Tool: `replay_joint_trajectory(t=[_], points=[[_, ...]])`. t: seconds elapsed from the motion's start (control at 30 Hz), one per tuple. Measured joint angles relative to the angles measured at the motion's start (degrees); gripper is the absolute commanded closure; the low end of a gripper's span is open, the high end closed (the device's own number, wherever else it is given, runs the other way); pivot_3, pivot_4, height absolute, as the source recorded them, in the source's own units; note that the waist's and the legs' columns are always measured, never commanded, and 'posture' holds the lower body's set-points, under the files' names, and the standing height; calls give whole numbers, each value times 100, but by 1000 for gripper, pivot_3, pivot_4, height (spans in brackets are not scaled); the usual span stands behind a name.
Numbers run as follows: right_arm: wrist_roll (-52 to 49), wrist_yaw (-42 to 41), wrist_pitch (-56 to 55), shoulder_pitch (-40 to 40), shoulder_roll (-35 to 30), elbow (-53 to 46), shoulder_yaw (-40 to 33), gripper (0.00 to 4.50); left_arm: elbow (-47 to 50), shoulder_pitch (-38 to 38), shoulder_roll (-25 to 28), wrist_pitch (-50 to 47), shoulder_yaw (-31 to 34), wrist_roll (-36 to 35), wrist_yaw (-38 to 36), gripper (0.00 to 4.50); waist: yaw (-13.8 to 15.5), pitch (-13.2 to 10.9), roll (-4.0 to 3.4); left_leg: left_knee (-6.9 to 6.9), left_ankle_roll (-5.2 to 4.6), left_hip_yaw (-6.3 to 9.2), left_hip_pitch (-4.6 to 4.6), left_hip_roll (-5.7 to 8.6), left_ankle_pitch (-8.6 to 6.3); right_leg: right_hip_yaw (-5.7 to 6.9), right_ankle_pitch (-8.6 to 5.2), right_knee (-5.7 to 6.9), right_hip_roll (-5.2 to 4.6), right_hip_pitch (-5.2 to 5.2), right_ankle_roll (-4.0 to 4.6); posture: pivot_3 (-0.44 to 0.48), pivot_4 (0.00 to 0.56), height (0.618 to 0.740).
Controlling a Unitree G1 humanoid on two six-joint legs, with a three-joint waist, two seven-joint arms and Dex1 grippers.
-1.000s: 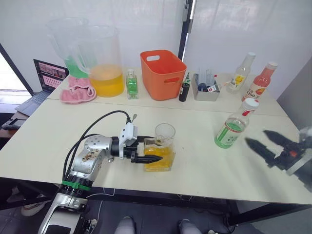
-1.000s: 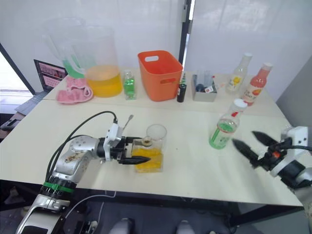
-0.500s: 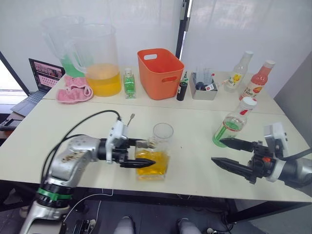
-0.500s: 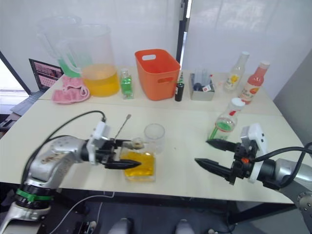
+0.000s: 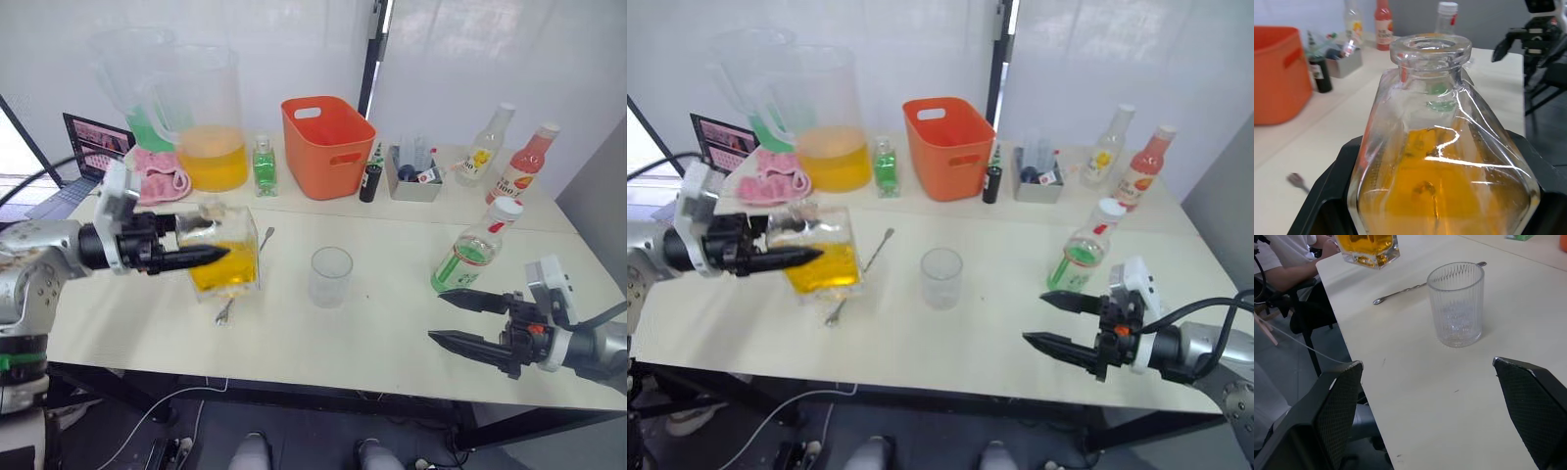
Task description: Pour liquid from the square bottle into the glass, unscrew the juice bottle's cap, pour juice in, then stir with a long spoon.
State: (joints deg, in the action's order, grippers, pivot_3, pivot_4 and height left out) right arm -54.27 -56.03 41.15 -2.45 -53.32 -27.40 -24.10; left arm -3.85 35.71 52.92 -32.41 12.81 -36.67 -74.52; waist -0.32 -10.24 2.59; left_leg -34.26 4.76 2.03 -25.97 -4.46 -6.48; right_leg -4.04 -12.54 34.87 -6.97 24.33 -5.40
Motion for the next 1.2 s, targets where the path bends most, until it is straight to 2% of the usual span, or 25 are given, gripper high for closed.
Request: replay_joint_trajectory(t=[0.1, 0.17, 0.4, 0.57, 0.87, 1.2], points=[[8, 11, -5, 116, 5, 51, -20, 0, -428, 321, -191, 402, -109, 337, 152, 1672, -4, 0, 0, 0, -10, 0, 0, 0, 6, 0, 0, 2, 0, -1, 0, 0, 150, 740], [16, 118, -5, 239, 25, 59, -26, 0, -854, 678, -493, 766, -357, 684, 298, 1672, 25, -1, 1, 0, -42, 1, -2, 0, 27, 2, 1, 4, 1, 1, -2, 0, 150, 740], [-67, 779, 58, 526, 213, -301, -66, 0, -2294, 1563, -1620, 2382, -1100, 1863, 841, 1672, 94, -3, 6, -2, -45, 4, -20, 2, 29, 2, 3, 2, 3, 7, -7, 0, 150, 740], [-251, 1234, 189, 458, 263, -635, -140, 0, -3021, 1984, -2091, 3378, -1446, 2578, 1256, 1672, 90, -4, 7, 0, -46, 7, -24, 3, 29, 1, 5, 2, 5, 8, -17, 0, 150, 740], [-461, 1763, 253, 343, 344, -979, -162, 0, -3598, 2374, -2606, 4613, -1930, 3399, 1552, 1672, 90, -4, 8, -4, -46, 9, -25, 3, 30, 1, 14, 2, 5, 5, -37, 0, 150, 740], [-474, 2018, 246, 339, 383, -998, -153, 0, -4210, 2725, -2639, 6315, -2425, 4605, 2439, 1672, 100, -4, 8, -3, -46, 10, -27, 5, 30, 0, 21, 3, 5, 4, -52, 0, 150, 740]])
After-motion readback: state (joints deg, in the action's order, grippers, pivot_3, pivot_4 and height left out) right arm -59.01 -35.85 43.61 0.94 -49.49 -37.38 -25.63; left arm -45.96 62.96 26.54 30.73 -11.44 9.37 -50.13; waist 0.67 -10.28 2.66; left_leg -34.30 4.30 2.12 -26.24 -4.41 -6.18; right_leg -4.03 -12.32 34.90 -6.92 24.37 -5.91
